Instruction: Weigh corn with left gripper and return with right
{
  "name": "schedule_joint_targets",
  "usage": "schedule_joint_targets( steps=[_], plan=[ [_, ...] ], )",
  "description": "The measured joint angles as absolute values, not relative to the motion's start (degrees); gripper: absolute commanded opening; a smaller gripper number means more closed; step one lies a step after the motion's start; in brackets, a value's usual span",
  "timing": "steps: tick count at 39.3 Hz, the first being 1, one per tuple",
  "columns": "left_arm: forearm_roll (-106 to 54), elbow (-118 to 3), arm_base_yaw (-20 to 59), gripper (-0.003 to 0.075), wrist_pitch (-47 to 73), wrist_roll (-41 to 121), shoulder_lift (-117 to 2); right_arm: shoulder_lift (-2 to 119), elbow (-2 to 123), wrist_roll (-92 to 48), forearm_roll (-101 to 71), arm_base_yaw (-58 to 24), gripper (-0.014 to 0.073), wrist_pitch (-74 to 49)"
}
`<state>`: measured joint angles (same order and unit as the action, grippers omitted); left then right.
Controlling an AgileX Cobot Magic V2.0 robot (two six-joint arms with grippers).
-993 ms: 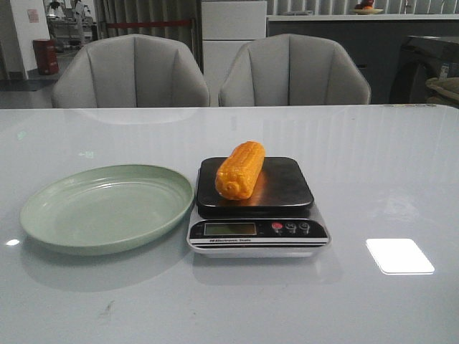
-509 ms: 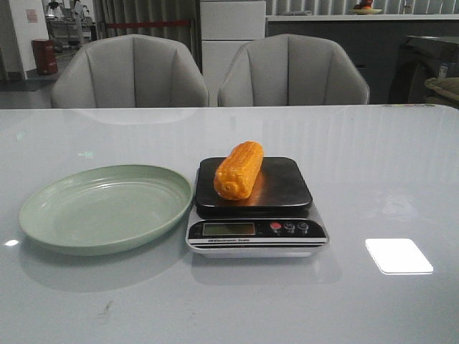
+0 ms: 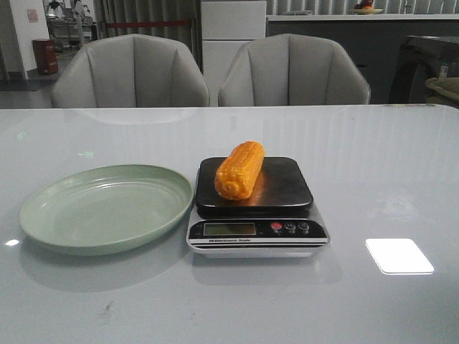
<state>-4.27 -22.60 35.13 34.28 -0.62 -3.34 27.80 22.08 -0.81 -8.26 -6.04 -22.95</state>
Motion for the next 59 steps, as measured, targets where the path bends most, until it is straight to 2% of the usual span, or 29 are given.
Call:
schedule_joint_targets(
  steps=[4, 11, 14, 22, 36, 45, 59],
  plan=[
    [-4.27, -22.6, 35.13, 0.0122, 34.28, -0.62, -3.25, 29.15, 22.43, -0.81, -8.26, -7.46, 0.0291, -25.16],
    [-4.27, -22.6, 35.13, 0.0122, 34.28, -0.62, -3.12, 33.42, 25.51, -0.89, -8.26, -10.72, 0.0542, -28.32],
    [-4.27, -22.6, 35.13, 0.0122, 34.28, -0.62, -3.12, 35.61, 27.27, -0.93, -8.26, -12.25, 0.0599, -28.66],
    [-4.27, -22.6, 35.13, 0.0122, 34.28, -0.62, -3.12, 43.1, 33.11, -1.3, -9.24, -17.38, 0.0605, -31.62],
    [-4.27, -22.6, 35.13, 0.0122, 34.28, -0.62, -3.12, 64.3, 51.88, 0.35, -17.14, -26.24, 0.0596, -36.02],
    [-4.27, -22.6, 35.13, 0.0122, 34.28, -0.62, -3.12, 78.28, 64.92, 6.29, -17.06, -28.34, 0.0596, -39.76],
    [-4.27, -22.6, 35.13, 0.0122, 34.28, -0.62, -3.12, 97.63, 84.24, 22.41, -7.8, -31.7, 0.0596, -48.49]
  ],
)
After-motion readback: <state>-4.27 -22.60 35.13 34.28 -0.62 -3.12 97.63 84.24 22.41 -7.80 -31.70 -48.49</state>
